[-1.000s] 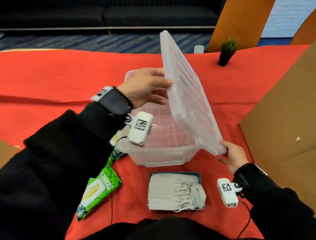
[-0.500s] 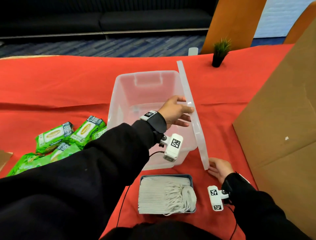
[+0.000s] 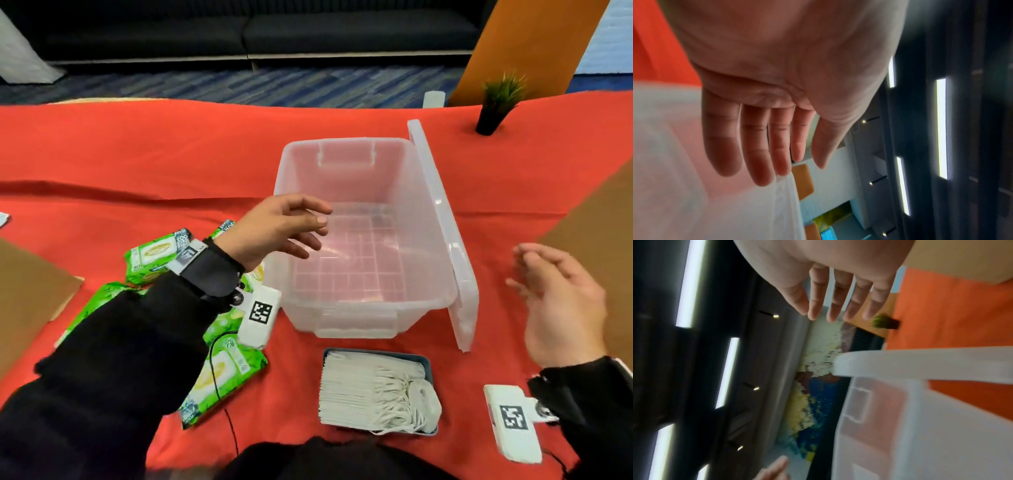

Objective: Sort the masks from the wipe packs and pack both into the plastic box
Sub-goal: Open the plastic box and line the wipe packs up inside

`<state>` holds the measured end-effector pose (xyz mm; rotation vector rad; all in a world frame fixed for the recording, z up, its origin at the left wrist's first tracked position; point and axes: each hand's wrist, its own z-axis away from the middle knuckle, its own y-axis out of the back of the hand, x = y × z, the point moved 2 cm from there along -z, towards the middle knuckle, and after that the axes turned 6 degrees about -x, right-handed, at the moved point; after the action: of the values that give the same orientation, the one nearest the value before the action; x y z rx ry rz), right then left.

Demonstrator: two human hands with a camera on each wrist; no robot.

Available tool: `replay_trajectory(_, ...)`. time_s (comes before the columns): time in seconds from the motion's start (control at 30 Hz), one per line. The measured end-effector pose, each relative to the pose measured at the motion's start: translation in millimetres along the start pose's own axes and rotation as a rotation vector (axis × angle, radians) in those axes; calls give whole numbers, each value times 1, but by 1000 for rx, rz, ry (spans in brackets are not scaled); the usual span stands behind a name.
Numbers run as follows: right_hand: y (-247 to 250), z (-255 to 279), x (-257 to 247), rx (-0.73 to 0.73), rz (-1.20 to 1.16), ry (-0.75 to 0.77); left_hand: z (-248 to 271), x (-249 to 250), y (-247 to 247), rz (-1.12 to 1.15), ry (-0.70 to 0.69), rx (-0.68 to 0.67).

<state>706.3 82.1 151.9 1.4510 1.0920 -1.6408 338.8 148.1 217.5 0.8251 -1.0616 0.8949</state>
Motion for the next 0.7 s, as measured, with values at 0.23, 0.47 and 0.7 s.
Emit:
replay_trajectory(0.23, -138, 87, -85, -551, -3, 232, 73, -85, 125, -266, 153, 125)
replay_trajectory(0.47, -285, 157, 93, -929, 352, -622, 106, -242, 165, -797, 474, -136)
replay_trajectory(0.7, -294, 227, 245, -472, 451, -1160, 105, -305, 145, -1000, 466, -270)
